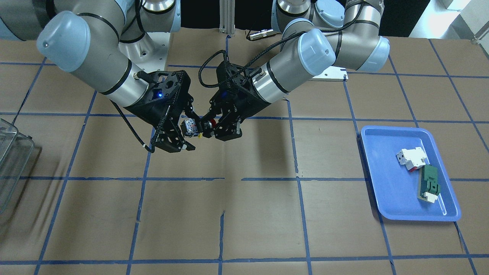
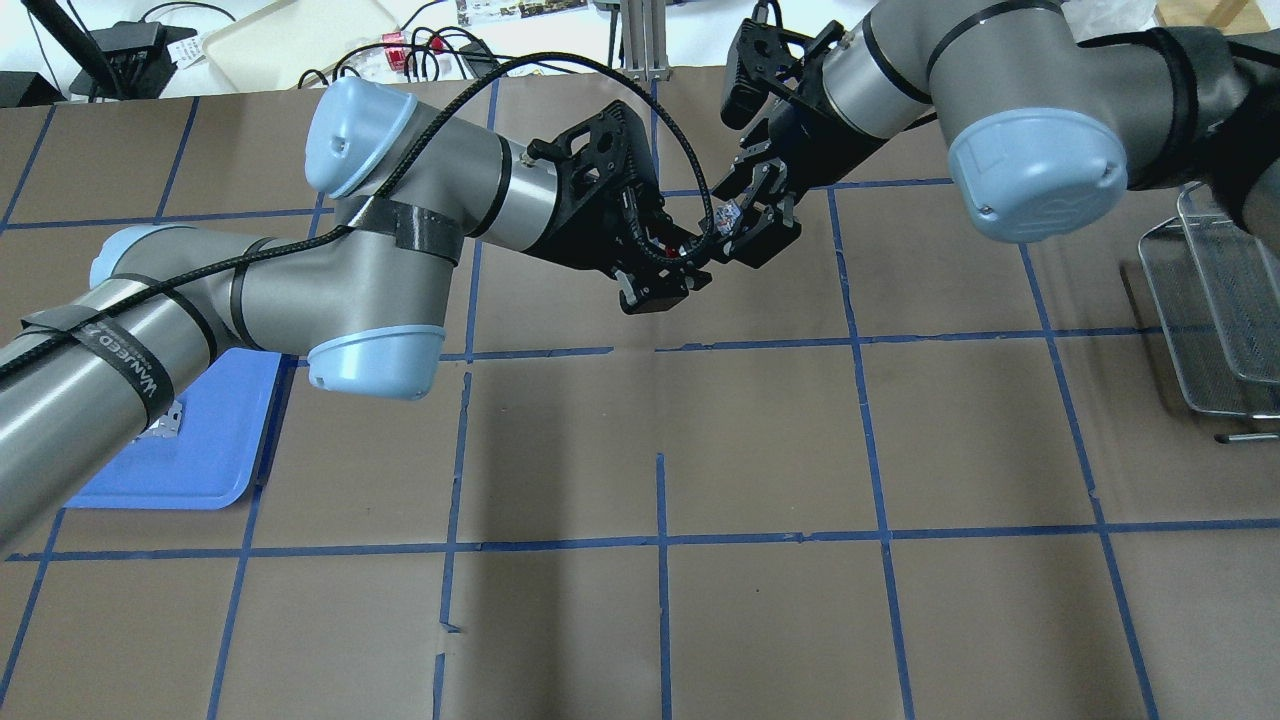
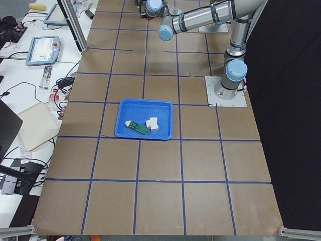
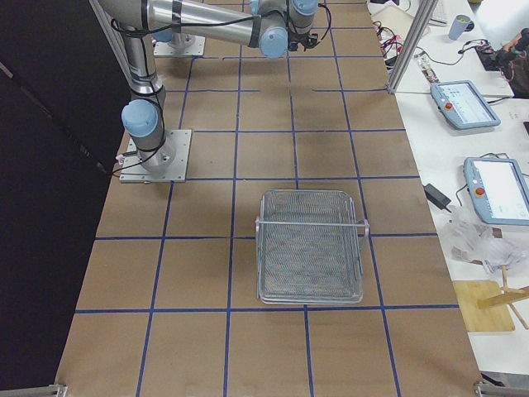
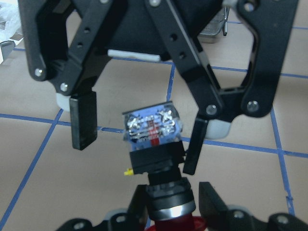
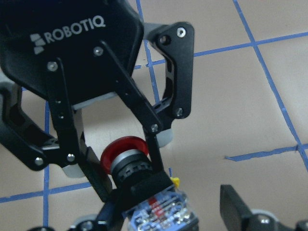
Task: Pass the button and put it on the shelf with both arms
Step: 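Close the right gripper on the button's red cap beside the left gripper, then open the left gripper and pull it back from the button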
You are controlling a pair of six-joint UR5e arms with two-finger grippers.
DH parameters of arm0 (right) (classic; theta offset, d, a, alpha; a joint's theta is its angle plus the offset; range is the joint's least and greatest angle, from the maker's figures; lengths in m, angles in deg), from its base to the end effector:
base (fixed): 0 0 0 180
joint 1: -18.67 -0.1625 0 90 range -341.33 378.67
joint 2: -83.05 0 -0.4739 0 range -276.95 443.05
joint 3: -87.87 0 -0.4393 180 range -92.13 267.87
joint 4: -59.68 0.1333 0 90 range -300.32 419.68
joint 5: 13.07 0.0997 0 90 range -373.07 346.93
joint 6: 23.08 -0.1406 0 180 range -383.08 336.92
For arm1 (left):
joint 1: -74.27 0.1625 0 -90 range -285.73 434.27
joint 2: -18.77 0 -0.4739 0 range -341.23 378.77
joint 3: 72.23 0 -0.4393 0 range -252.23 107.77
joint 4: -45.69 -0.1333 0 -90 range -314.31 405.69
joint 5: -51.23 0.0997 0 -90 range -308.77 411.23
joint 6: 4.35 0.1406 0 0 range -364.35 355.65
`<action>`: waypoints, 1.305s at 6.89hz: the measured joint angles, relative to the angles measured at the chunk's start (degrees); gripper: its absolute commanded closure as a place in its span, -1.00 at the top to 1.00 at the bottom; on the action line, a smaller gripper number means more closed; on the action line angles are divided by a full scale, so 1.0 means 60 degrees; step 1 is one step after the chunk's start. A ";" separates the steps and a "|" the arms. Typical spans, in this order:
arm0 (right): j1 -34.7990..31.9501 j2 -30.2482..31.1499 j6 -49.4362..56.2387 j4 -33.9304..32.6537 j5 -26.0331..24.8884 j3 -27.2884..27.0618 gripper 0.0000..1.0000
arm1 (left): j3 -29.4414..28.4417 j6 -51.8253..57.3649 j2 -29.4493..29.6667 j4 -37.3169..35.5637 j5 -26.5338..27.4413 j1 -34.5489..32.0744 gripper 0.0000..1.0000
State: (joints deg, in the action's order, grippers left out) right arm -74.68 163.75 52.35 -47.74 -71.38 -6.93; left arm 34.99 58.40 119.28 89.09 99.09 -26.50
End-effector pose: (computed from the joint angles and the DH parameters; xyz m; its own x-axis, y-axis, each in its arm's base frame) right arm 0.2424 -0.5960 0.4095 -0.1568 -0.9847 -0.0759 -0.8351 0.1732 -0.5221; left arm -0.3364 -0.5502 0.3576 -0.1578 0.9875 0.0032 0.6925 0.1129 -0.7125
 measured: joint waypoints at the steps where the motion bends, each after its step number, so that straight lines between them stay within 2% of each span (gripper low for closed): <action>1: 0.0000 0.0096 -0.0011 0.0139 -0.0093 -0.0002 -1.00 | 0.0002 0.0001 0.0002 0.0000 -0.0004 0.0000 -1.00; 2: 0.0001 0.0167 -0.0012 0.0215 -0.0210 -0.0008 -1.00 | 0.0001 -0.0002 -0.0008 -0.0007 -0.0007 -0.0006 -0.51; 3: 0.0004 0.0222 -0.0007 0.0241 -0.0270 -0.0023 -1.00 | -0.0015 -0.0009 -0.0018 -0.0042 -0.0002 -0.0010 0.74; 4: 0.0010 0.0268 -0.0001 0.0248 -0.0286 -0.0043 -1.00 | -0.0024 -0.0015 -0.0017 -0.0251 -0.0104 -0.0002 1.00; 6: 0.0002 0.0298 0.0010 0.0253 -0.0286 -0.0061 -1.00 | 0.0000 -0.0034 -0.0012 -0.0690 -0.0597 0.0027 1.00; 9: 0.0104 0.0283 0.0199 0.0251 -0.0439 -0.0059 -1.00 | -0.0073 -0.0471 -0.0115 -0.0752 -0.0745 0.0184 1.00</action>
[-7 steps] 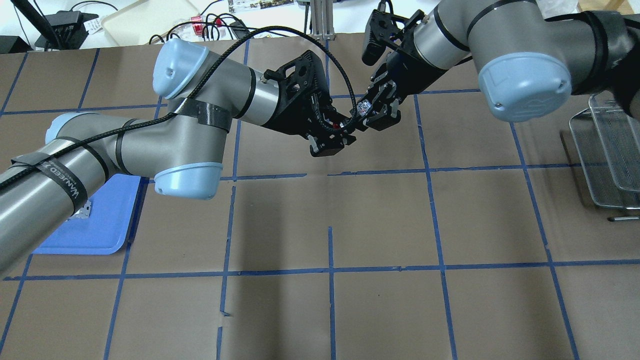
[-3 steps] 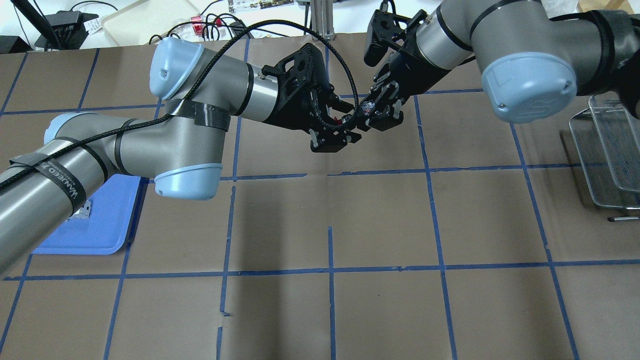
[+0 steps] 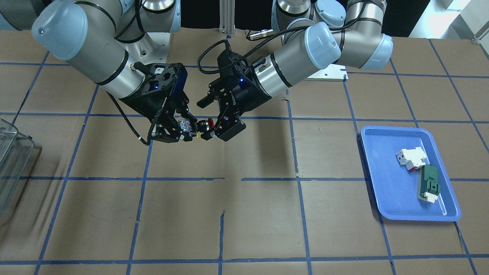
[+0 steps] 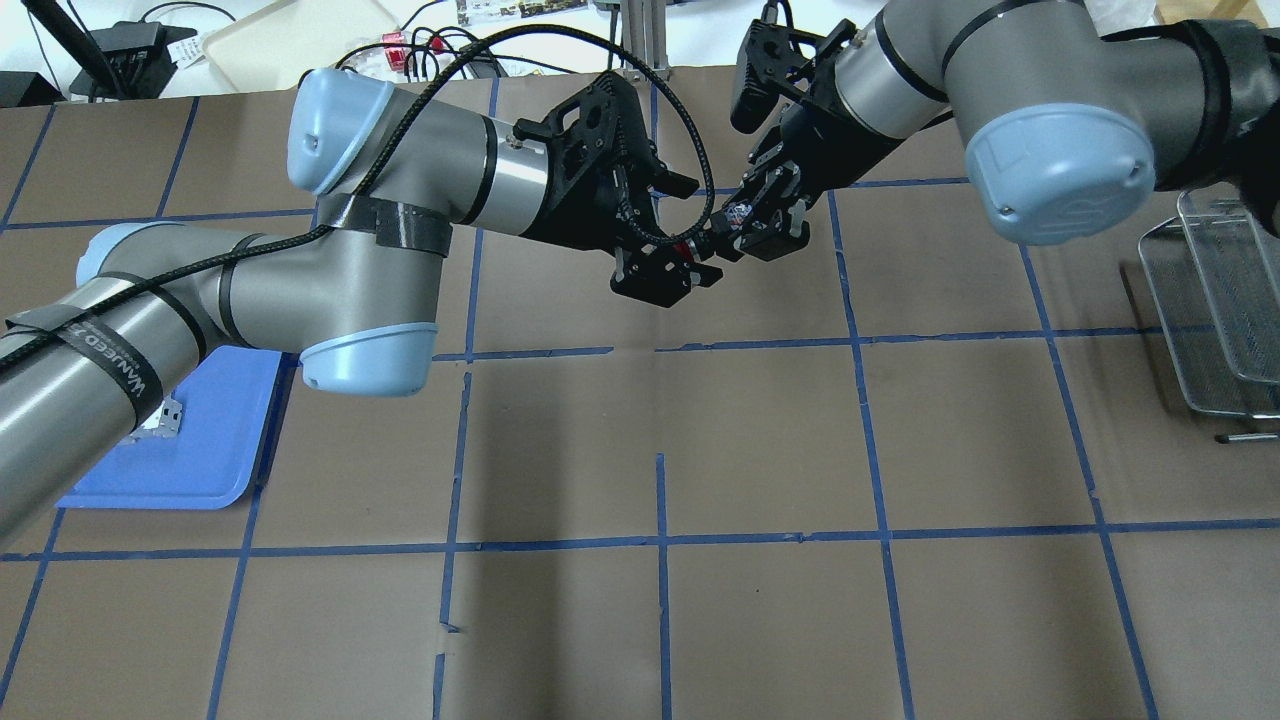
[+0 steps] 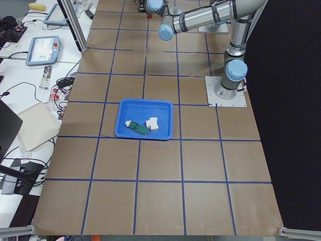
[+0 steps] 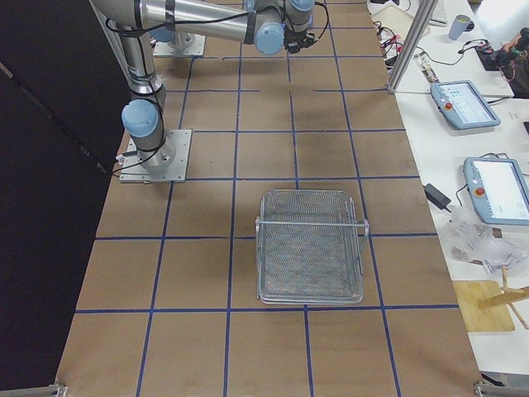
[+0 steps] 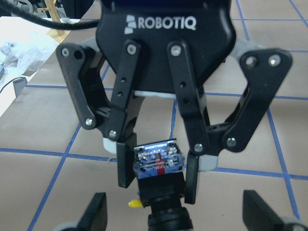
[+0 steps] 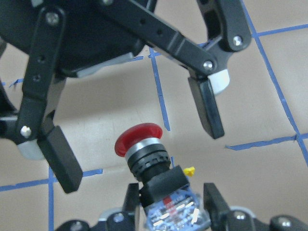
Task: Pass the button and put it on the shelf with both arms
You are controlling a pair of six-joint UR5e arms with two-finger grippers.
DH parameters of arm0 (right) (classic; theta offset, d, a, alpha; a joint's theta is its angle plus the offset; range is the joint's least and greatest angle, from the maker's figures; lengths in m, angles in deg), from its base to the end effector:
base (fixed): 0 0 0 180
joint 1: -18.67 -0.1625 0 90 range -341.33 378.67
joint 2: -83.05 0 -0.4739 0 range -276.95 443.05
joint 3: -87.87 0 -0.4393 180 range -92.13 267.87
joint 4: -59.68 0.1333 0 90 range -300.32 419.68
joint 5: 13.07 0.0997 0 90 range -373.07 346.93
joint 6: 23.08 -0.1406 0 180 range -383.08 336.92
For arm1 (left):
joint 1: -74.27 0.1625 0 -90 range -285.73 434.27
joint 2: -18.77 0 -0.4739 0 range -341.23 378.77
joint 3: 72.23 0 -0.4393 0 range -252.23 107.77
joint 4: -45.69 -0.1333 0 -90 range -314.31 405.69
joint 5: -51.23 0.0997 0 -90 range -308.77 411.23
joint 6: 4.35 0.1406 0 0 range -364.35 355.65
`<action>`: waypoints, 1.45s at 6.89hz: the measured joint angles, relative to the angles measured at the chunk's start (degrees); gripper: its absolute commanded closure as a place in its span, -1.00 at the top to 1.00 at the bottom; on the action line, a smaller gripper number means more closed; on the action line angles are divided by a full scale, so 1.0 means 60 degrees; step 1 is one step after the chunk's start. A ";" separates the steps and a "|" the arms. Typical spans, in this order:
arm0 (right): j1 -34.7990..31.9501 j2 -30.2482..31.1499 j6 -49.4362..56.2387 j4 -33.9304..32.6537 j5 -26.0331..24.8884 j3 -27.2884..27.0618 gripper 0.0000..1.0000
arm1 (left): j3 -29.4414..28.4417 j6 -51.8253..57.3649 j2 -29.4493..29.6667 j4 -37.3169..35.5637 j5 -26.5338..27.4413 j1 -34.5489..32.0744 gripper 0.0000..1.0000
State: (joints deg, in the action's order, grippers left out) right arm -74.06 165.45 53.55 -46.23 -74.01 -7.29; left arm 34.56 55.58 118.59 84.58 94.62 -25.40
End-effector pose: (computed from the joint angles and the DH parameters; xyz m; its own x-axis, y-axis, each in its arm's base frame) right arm 0.2298 -0.5872 0.4180 -0.1553 -0.9861 -0.0587 -0.8592 0.1642 -0.4846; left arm -0.3336 -0.5562 0.3861 -0.1817 0.9830 -0.0275 0.6188 0.0925 -0.7801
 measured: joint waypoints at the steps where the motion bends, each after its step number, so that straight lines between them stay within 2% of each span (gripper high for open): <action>1: 0.0108 0.0031 0.0142 -0.0009 -0.0460 0.0000 -1.00 | -0.0040 -0.0260 -0.0070 0.0025 0.0217 0.0192 1.00; 2: 0.0331 0.0123 0.0286 -0.0015 -0.1027 0.0005 -1.00 | -0.0061 -0.0393 -0.0113 0.0091 0.0988 0.0472 1.00; 4: 0.1267 0.0244 0.0680 0.0267 -0.1485 0.0040 -1.00 | -0.0085 -0.0782 -0.0188 0.0744 0.3279 0.0901 1.00; 5: 0.1903 0.0276 0.1215 0.0427 -0.1884 0.0092 -1.00 | -0.0106 -0.1069 -0.0292 0.1140 0.4049 0.1257 1.00; 7: 0.3612 0.0248 0.3129 0.0644 -0.2667 0.0288 -1.00 | -0.0841 -0.1364 -0.0647 0.2085 0.4516 0.2040 1.00; 8: 0.4541 0.0218 0.4250 0.0864 -0.2978 0.0465 -1.00 | -0.1621 -0.1401 -0.0815 0.3248 0.4772 0.2185 1.00; 9: 0.5410 0.0182 0.5372 0.1058 -0.3445 0.0696 -1.00 | -0.2229 -0.1481 -0.0843 0.4203 0.5367 0.2245 1.00; 10: 0.6291 0.0128 0.6468 0.1208 -0.3801 0.0872 -1.00 | -0.2390 -0.1848 -0.0856 0.4679 0.5920 0.2272 1.00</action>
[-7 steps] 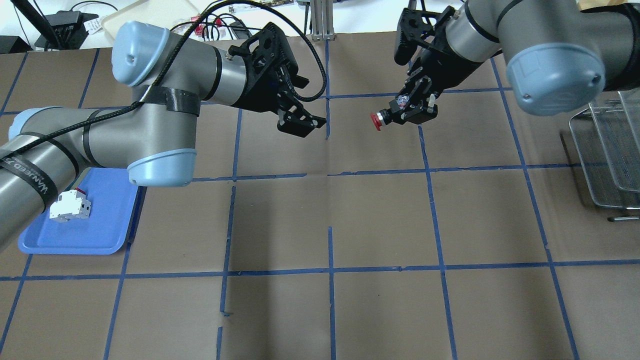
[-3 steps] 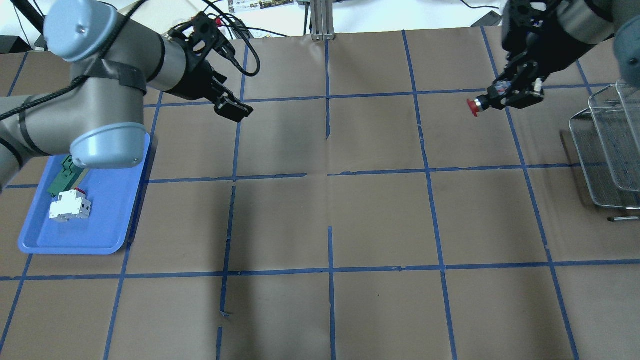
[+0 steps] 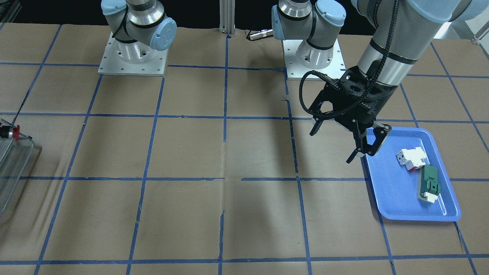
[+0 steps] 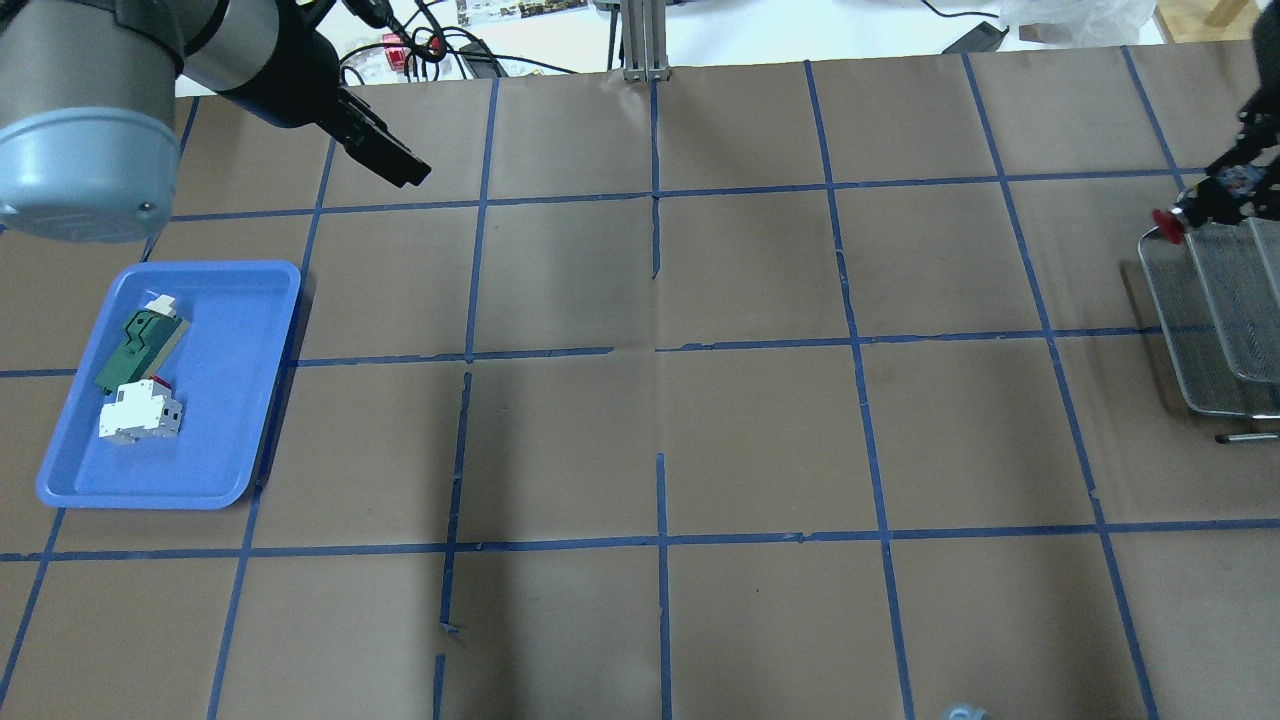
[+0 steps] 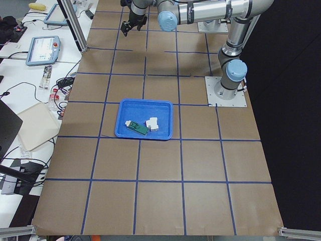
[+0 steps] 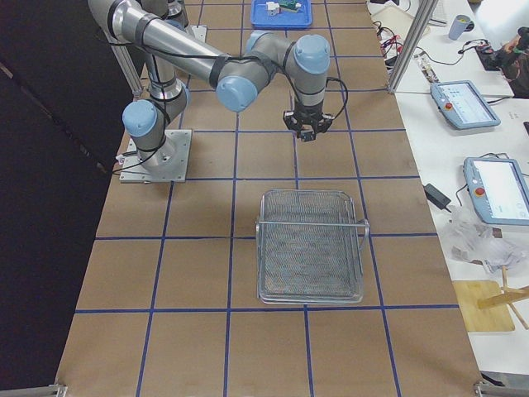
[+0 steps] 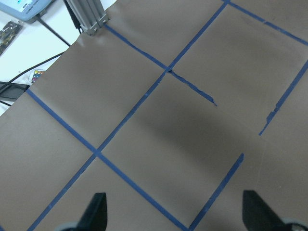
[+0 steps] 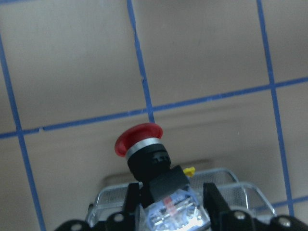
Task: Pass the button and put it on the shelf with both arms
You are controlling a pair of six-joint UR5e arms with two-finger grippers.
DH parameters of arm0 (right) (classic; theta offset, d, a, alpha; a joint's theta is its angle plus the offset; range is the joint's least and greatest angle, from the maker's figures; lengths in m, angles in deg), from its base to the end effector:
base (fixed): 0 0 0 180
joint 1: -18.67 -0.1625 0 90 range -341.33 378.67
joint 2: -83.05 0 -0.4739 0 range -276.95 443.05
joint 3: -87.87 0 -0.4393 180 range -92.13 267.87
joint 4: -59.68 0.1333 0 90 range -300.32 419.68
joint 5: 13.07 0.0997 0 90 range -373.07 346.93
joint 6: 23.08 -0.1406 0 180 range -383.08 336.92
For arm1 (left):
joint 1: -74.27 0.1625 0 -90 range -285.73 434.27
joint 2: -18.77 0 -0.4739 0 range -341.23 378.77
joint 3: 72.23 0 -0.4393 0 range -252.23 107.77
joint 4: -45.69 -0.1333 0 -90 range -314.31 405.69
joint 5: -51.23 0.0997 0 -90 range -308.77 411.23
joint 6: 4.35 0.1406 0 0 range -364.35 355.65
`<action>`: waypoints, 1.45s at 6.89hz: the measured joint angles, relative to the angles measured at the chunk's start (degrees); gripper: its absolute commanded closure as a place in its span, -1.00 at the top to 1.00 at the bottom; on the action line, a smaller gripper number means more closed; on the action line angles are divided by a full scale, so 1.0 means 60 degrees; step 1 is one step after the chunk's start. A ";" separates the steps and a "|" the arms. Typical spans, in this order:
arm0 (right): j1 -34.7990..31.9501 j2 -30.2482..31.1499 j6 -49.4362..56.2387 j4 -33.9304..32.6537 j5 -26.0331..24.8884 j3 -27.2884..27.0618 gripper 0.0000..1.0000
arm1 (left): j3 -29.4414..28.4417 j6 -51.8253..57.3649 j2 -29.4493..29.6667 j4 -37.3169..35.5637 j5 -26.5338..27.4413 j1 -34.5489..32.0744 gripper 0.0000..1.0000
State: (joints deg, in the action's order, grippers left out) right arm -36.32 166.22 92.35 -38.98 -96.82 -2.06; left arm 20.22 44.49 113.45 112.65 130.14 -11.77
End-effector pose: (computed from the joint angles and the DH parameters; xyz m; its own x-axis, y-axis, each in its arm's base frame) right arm -0.2207 -0.5741 0.4449 -0.1673 -0.9829 0.0767 -0.9834 0.1609 -0.0840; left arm -0.1180 -0.6179 0.4749 -0.6967 0.7123 -0.0846 0.6961 0.6429 -0.3197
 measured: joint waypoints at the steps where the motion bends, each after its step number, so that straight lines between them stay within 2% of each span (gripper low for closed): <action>1: 0.0827 -0.0157 0.1011 0.0022 -0.0165 0.0177 -1.00 | 0.0151 -0.0989 -0.0068 0.0167 0.0251 0.0051 1.00; 3: 0.1911 -0.1293 0.2307 -0.0151 -0.0254 0.1076 -1.00 | 0.0401 -0.3719 -0.0143 0.0311 0.0465 0.0185 1.00; 4: 0.2095 -0.1868 0.2477 -0.0152 -0.0262 0.1491 -0.33 | 0.0415 -0.4974 -0.0150 0.0329 0.0543 0.0388 1.00; 5: 0.2147 -0.2141 0.2439 -0.0124 -0.0236 0.1675 0.99 | 0.0472 -0.6076 -0.0161 0.0319 0.0582 0.0651 1.00; 7: 0.2090 -0.2154 0.1743 0.0185 -0.0193 0.1766 1.00 | 0.0487 -0.7510 -0.0240 0.0356 0.0604 0.1253 1.00; 10: 0.1337 -0.0801 0.0466 0.1233 -0.0263 0.1708 1.00 | -0.0330 -0.7882 -0.0239 0.1405 0.0941 0.1127 1.00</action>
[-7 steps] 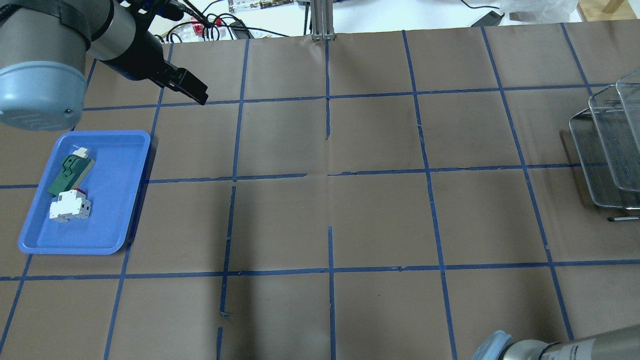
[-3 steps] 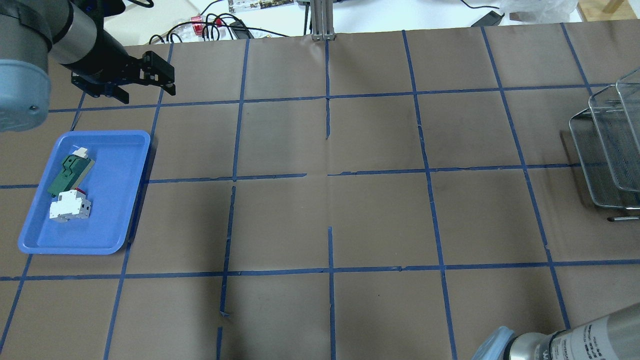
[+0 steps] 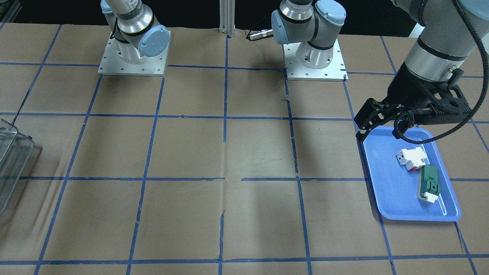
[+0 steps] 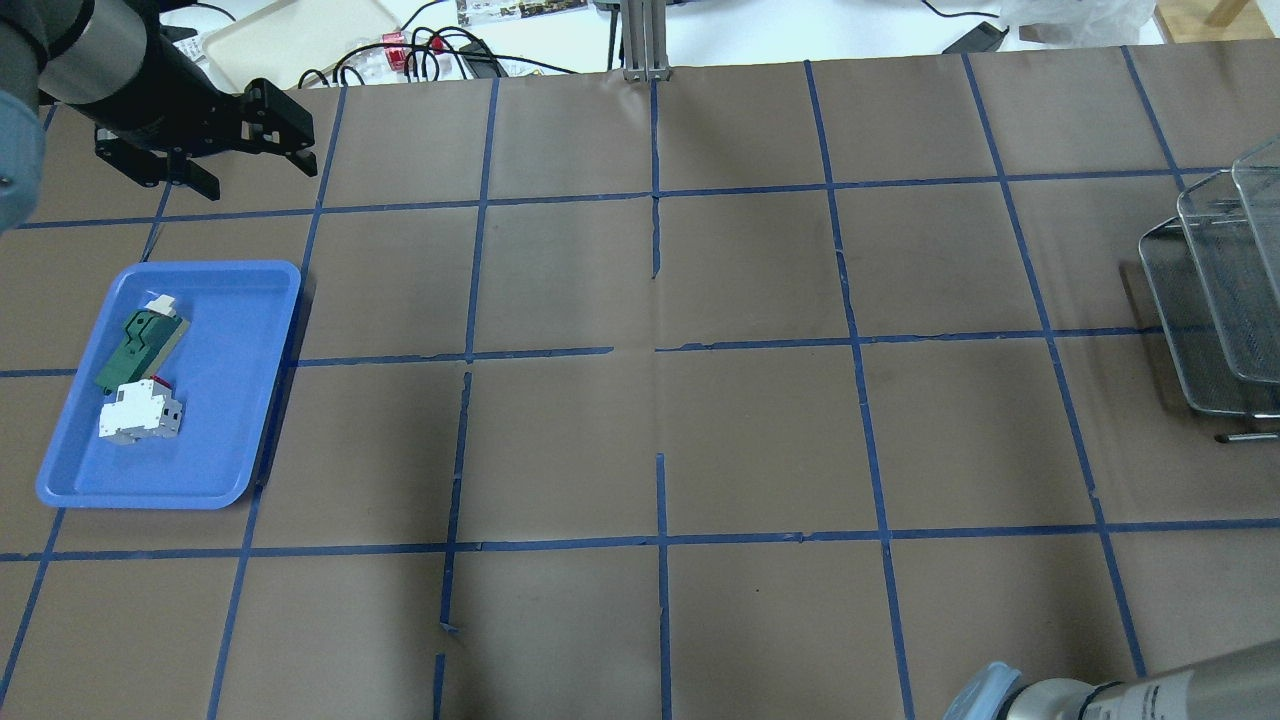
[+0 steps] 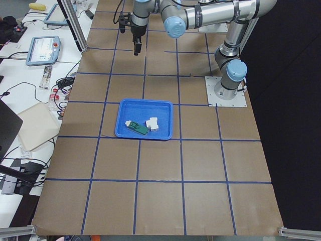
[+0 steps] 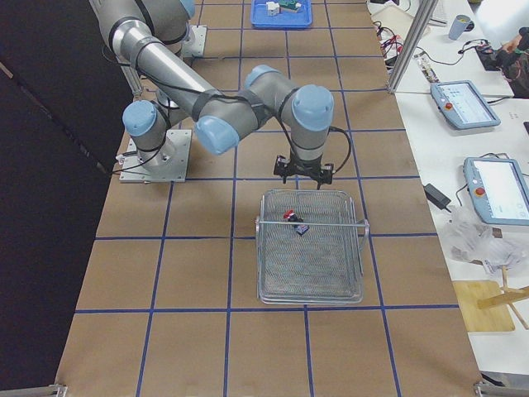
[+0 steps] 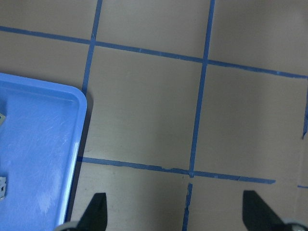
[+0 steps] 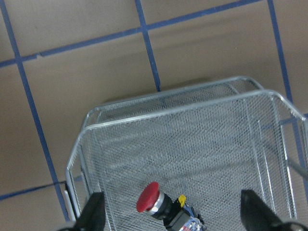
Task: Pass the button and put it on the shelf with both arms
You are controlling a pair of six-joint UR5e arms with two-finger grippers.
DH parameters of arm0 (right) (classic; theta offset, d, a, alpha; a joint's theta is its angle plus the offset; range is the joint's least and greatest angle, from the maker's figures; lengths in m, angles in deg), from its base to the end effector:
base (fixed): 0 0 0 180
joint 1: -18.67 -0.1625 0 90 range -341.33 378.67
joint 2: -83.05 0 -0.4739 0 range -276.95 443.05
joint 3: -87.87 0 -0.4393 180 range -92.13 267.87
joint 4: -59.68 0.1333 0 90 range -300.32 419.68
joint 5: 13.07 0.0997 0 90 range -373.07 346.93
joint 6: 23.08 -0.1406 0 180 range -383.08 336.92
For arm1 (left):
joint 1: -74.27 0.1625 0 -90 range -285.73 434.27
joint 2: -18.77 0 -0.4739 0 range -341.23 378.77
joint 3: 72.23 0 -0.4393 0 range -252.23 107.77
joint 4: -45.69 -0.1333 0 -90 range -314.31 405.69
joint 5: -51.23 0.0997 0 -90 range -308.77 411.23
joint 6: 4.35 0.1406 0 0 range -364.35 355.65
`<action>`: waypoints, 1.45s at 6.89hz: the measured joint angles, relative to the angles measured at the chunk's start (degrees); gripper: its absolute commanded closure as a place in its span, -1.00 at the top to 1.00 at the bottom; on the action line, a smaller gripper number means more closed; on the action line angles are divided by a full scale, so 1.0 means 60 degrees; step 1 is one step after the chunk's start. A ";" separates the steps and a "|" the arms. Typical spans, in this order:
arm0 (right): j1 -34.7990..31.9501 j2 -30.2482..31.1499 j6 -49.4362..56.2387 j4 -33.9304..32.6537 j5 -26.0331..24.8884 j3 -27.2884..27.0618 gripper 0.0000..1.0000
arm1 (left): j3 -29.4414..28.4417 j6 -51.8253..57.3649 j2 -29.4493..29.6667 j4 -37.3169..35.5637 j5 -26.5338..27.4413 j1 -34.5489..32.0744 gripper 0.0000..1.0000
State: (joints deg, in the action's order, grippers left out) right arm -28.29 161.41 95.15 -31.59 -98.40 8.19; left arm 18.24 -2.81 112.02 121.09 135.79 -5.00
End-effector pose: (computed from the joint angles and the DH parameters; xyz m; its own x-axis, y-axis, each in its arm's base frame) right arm -0.3272 -0.5624 0.4763 -0.2568 -0.9657 0.0377 -0.9646 0.2537 -0.0721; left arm -0.0343 -0.6066 0.4885 -0.9860 -0.1418 0.0880 -0.1564 0.9690 -0.1912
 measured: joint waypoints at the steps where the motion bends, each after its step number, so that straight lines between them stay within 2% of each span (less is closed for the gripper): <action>1: -0.0603 0.0615 -0.1280 0.0522 0.0054 -0.0017 1.00 | -0.0377 -0.0289 0.0089 0.0247 0.0102 -0.0477 1.00; 2: -0.1467 0.1168 -0.3107 0.0903 0.0100 -0.0045 1.00 | -0.0591 -0.0616 0.0120 0.0451 0.0388 -0.0999 1.00; 4: -0.3967 0.1926 -0.7687 0.1342 0.0128 -0.0130 1.00 | -0.0600 -0.0918 -0.0031 0.0963 0.0887 -0.1458 1.00; 6: -0.6533 0.2044 -1.2809 0.1307 0.0094 -0.0197 1.00 | -0.0568 -0.0978 -0.0240 0.1121 0.0950 -0.1538 1.00; 7: -0.7439 0.2013 -1.4928 0.1150 0.0034 -0.0365 1.00 | -0.0580 -0.1036 -0.0329 0.1128 0.0931 -0.1577 1.00; 9: -0.8105 0.1835 -1.7532 0.0182 -0.0342 -0.0949 1.00 | -0.0583 -0.1038 -0.0481 0.1147 0.0928 -0.1655 1.00; 10: -0.8112 0.1591 -1.8337 -0.0182 -0.1020 -0.1059 1.00 | -0.0555 -0.1010 -0.0511 0.1162 0.0951 -0.1663 1.00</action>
State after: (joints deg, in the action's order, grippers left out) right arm -76.97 170.95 -14.87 -32.68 -104.52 1.84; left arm 14.90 -8.87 108.95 128.06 141.49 -14.98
